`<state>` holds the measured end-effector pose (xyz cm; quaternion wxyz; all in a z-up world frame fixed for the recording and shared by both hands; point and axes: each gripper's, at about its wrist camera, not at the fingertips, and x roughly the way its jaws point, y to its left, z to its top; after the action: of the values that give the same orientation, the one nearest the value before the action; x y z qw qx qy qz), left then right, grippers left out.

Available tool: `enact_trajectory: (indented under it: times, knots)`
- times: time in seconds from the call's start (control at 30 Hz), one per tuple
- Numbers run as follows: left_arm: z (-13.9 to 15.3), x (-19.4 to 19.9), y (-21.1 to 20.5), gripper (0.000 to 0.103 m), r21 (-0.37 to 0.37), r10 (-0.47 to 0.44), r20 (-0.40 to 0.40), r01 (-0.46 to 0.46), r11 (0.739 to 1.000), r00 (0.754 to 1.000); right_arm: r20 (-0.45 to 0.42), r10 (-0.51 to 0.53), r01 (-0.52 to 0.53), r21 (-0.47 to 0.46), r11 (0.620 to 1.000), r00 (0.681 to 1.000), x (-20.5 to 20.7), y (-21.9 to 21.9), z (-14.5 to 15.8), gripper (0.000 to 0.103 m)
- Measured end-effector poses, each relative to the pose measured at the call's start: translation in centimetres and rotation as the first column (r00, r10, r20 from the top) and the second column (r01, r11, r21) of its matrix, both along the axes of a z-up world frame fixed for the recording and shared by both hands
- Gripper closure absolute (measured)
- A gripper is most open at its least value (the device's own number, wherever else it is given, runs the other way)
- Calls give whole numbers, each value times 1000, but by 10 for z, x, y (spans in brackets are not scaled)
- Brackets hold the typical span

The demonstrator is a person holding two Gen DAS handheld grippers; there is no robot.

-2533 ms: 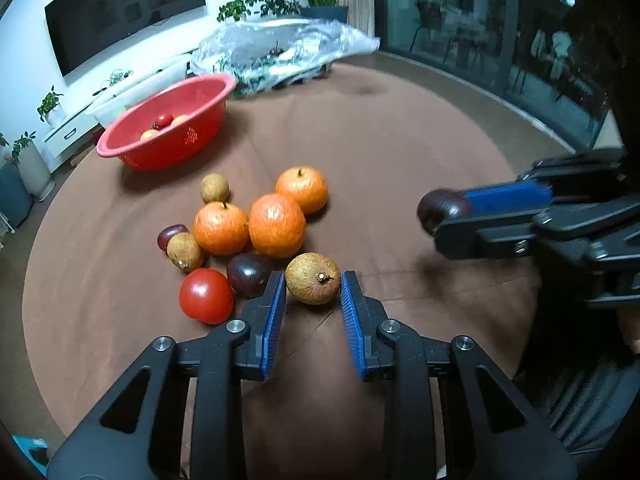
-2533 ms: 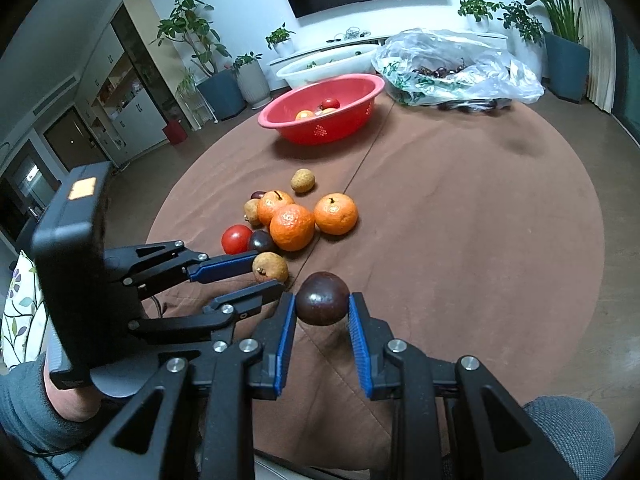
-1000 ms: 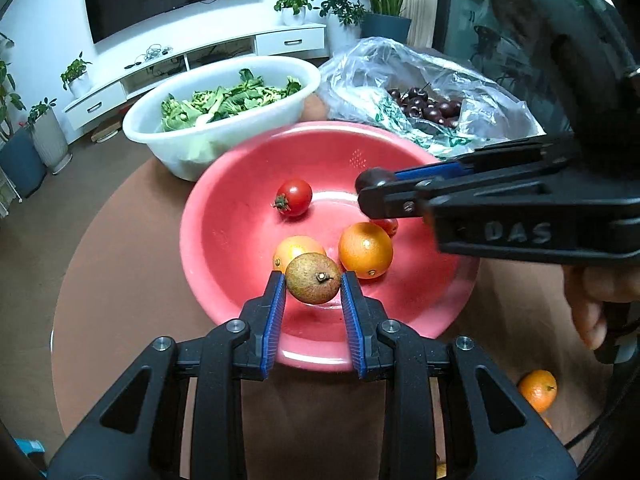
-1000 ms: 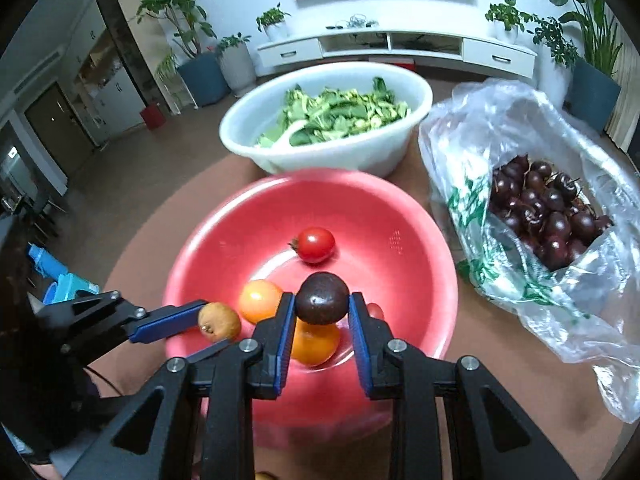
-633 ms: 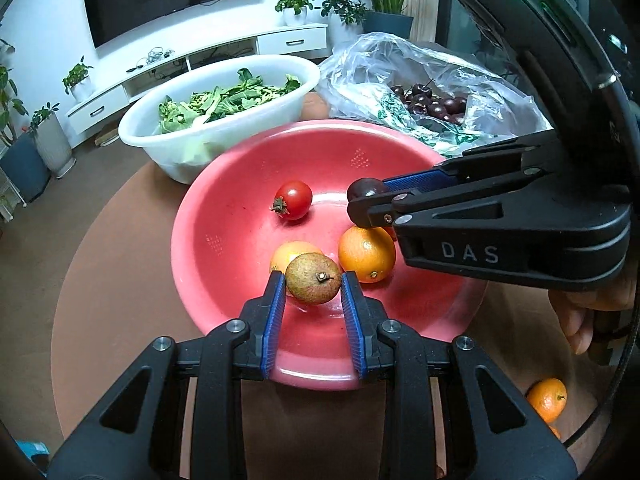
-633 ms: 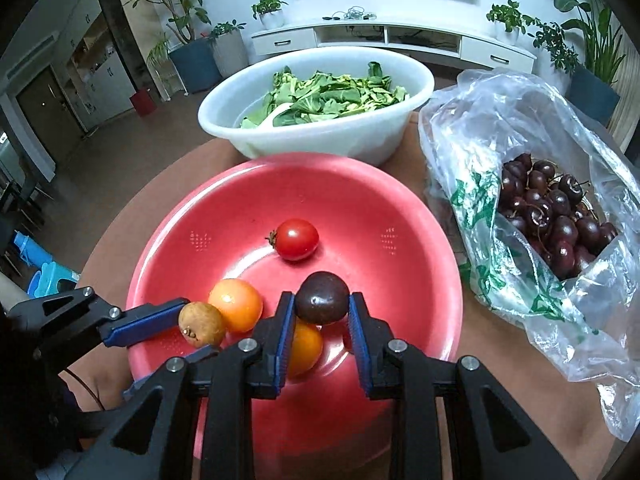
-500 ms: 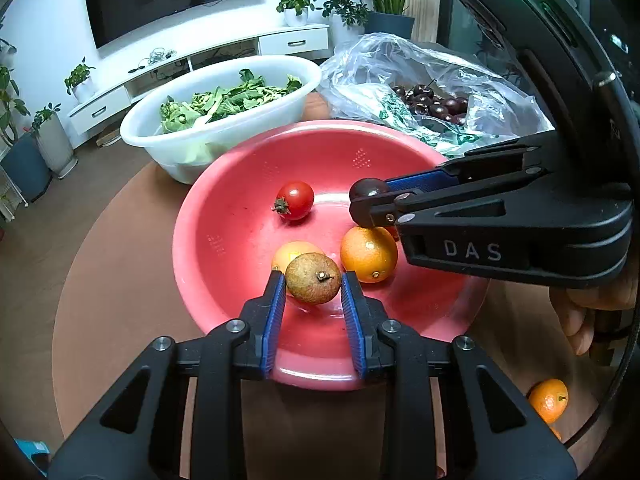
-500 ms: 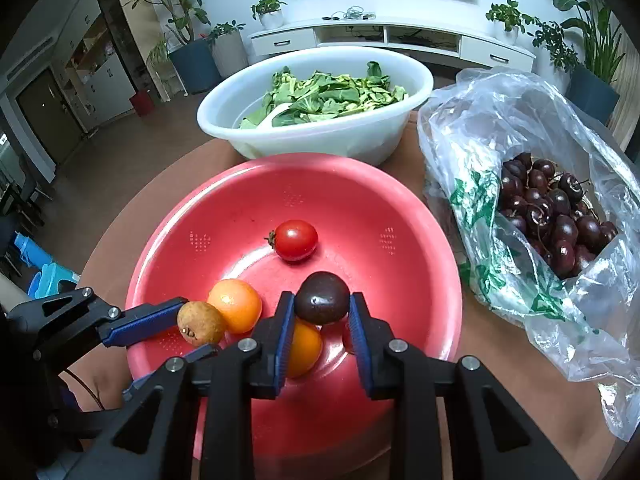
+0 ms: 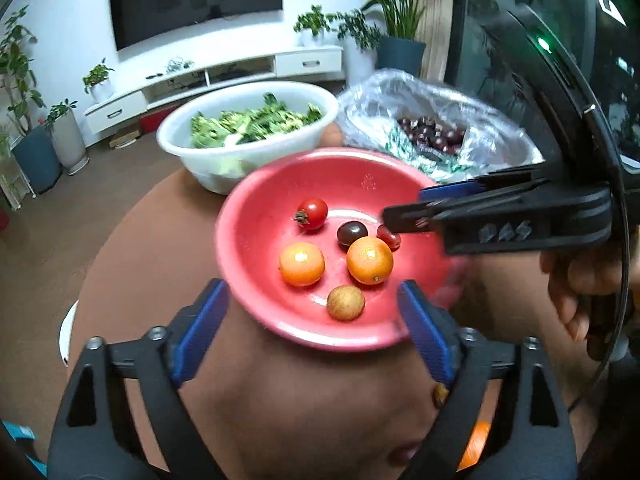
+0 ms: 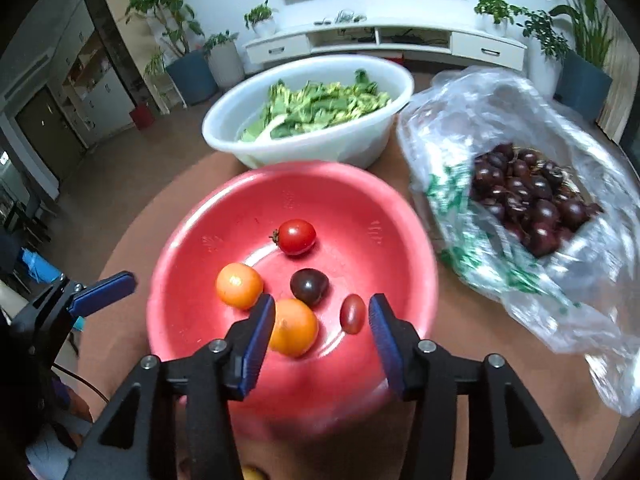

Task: Organize fruits
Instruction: 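Open both grippers to drop the pear and plum into the basin, then move both grippers back to the fruit pile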

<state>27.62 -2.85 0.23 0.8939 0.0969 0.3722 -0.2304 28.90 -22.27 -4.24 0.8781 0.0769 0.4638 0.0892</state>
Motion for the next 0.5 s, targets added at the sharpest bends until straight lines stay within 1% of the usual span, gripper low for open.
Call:
enact_trajectory:
  times: [0.03, 0.1, 0.17, 0.23, 0.27, 0.3, 0.37, 0.5]
  knots:
    - [4, -7, 6, 7, -10, 6, 11, -6, 1000, 1000, 15, -9, 9, 16, 1000, 1000, -10, -5, 6, 44]
    - [9, -25, 19, 1, -30, 22, 23, -21, 999, 1000, 39, -26, 24, 40, 999, 999, -31, -13, 16, 37]
    - [10, -45, 28, 1, -41, 28, 22, -27, 999, 999, 66, -34, 31, 58, 998, 997, -58, -19, 23, 34]
    - [10, -70, 36, 1, -55, 21, 17, -20, 998, 1000, 93, -36, 29, 80, 996, 995, -95, -24, 27, 32]
    - [9, -85, 38, 1, -63, 0, 15, 1, 998, 1000, 96, -37, 29, 88, 996, 995, -106, -25, 27, 32]
    - [8, -96, 38, 1, -64, -21, 15, 22, 998, 1000, 98, -40, 29, 105, 994, 994, -125, -27, 25, 32]
    - [0, -118, 37, 0, -41, -65, 1, 65, 997, 998, 96, -52, 38, 146, 989, 994, -157, -30, 20, 32]
    - [-29, -152, 23, 1, 44, -172, -90, 176, 983, 981, 74, -88, 69, 232, 970, 993, -207, -30, 6, 32]
